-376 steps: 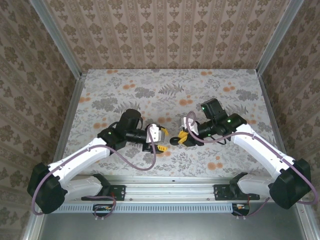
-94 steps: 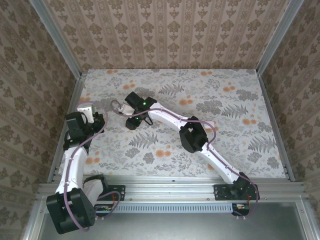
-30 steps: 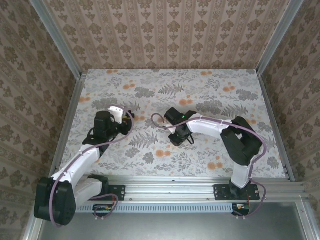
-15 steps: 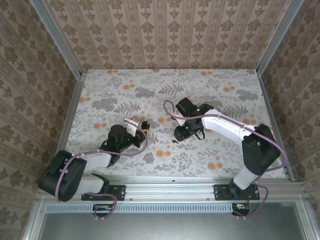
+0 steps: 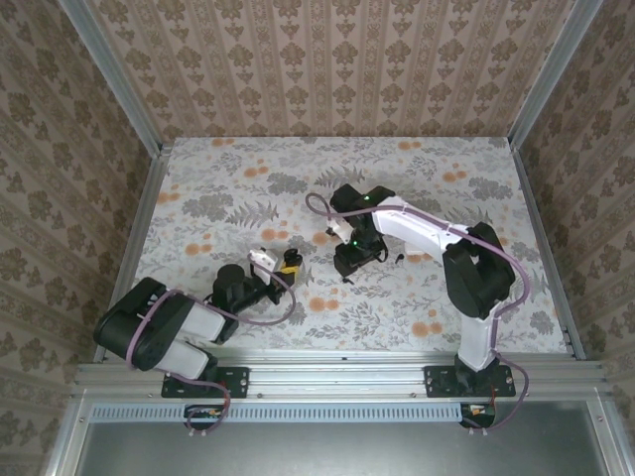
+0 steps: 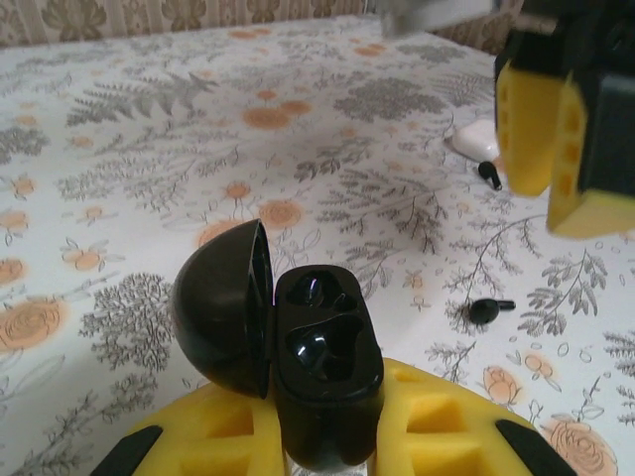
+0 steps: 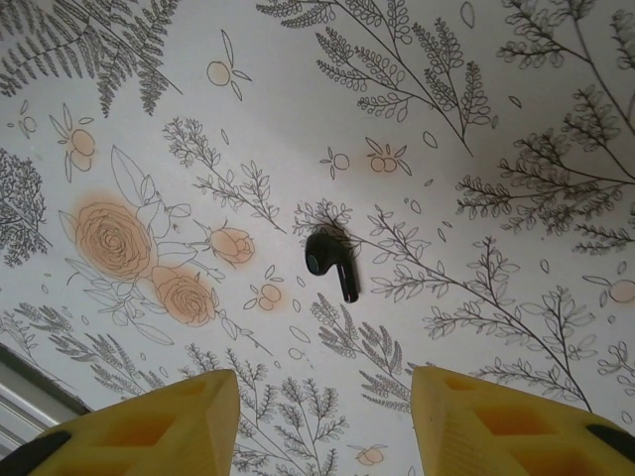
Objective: Insert wireless bluetooth earbuds into charging case
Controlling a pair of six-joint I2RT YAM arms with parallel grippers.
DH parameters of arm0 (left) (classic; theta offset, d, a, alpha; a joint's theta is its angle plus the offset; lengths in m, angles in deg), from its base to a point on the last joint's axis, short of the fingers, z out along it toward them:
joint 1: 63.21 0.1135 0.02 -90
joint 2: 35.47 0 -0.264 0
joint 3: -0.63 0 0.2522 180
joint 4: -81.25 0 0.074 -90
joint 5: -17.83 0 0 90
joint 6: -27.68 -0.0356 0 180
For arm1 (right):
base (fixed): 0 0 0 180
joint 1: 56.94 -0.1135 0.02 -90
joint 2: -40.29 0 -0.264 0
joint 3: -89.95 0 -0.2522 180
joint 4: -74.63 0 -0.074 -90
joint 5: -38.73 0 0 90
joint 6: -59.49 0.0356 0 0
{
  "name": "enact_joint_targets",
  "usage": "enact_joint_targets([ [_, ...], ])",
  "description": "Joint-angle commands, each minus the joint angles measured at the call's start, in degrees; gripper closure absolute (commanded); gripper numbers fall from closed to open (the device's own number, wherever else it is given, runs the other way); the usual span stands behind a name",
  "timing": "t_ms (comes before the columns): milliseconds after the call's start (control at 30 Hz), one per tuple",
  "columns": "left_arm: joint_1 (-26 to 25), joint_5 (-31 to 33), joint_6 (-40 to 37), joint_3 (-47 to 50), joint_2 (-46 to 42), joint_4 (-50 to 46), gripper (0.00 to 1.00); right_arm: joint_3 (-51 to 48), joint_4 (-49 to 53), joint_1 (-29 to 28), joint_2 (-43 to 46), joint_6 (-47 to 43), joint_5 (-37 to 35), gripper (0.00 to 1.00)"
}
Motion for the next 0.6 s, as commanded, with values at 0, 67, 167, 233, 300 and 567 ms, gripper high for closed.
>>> enact_joint_targets([
  [0, -0.40, 1.28, -1.23, 1.00, -1.98, 3.65, 0.96, 4.02, 4.46, -0.44, -3.20, -1.16, -1.15, 0.50],
  [67, -0.40, 2.42, -1.30, 1.53, -3.77, 2.42, 0.96, 5.62, 5.69, -0.53, -5.22, -1.32, -1.30, 0.50],
  [167, -0.38, 4.05, -2.21, 2.35, -7.92, -1.44, 0.96, 7.56, 6.73, -0.83, -7.68, -1.51, -0.91, 0.51],
  [233, -0.40, 5.39, -3.42, 2.67, -11.70, -5.57, 0.96, 8.35, 6.95, -1.21, -8.86, -1.85, -0.36, 0.53],
  [300, -0.40, 6.49, -4.78, 3.06, -16.50, -10.54, 0.96, 8.69, 7.06, -1.41, -9.88, -1.91, -0.24, 0.54],
  [567, -0.22, 9.77, -6.24, 4.89, -35.95, -27.02, 0.96, 8.85, 7.07, -2.53, -12.80, -2.06, -1.96, 0.57],
])
